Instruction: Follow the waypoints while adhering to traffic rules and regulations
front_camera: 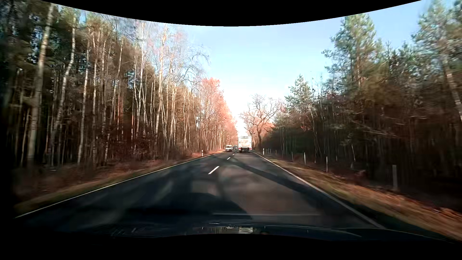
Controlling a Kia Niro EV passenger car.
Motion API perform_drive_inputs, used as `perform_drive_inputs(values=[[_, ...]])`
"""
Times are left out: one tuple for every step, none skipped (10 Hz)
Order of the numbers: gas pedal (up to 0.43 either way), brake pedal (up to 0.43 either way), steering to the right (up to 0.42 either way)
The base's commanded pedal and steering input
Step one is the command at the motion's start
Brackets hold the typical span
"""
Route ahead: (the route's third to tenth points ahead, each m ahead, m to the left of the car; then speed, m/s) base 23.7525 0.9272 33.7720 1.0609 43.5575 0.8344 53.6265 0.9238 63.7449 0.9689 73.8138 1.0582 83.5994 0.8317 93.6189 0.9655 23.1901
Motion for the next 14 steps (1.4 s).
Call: perform_drive_inputs(values=[[0.177, 0.0, -0.001], [0.177, 0.0, -0.001], [0.177, 0.0, -0.001], [0.177, 0.0, -0.001], [0.177, 0.0, 0.0], [0.177, 0.0, 0.001], [0.177, 0.0, 0.001], [0.177, 0.0, 0.001], [0.177, 0.0, 0.001], [0.177, 0.0, 0.002], [0.177, 0.0, 0.002], [0.177, 0.0, 0.001], [0.177, 0.0, 0.002], [0.177, 0.0, 0.001]])
